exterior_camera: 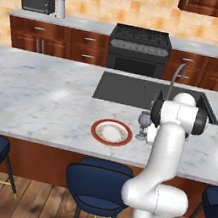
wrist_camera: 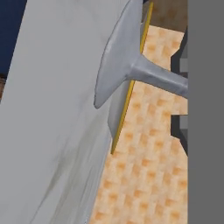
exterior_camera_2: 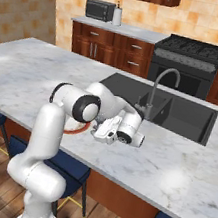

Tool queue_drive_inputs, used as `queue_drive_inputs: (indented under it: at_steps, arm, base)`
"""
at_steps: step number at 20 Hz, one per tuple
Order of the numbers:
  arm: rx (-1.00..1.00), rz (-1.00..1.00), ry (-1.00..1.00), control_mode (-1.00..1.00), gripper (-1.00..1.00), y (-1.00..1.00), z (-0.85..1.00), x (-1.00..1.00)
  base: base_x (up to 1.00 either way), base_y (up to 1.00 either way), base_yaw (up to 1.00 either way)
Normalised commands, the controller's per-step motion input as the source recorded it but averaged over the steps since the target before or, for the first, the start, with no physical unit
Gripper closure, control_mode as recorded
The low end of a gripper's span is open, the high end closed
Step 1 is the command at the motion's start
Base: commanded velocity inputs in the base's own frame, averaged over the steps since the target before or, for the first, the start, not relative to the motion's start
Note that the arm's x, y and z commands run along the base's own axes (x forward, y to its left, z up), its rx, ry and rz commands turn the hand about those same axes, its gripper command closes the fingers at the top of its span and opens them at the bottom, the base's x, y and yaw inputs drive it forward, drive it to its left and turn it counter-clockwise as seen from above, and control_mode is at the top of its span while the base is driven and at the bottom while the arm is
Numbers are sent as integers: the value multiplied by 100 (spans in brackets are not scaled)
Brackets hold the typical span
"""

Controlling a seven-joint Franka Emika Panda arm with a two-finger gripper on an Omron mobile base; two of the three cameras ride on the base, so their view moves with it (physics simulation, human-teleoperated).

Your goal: Retrieve the wine glasses from the counter and place one next to each plate.

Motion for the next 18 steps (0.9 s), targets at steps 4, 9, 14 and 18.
queue_drive_inputs:
  at_steps: [4,9,14,18]
  arm:
    - [0,3,-10,-100,100,1,-31,1]
    - [-2,2,-10,-100,100,4,-38,4]
    - [-2,0,-11,-100,100,0,-30,1]
    - [-2,0,-11,-100,-100,0,-24,0]
  base:
    - [0,0,0]
    - [0,0,0]
    - [0,0,0]
    - [0,0,0]
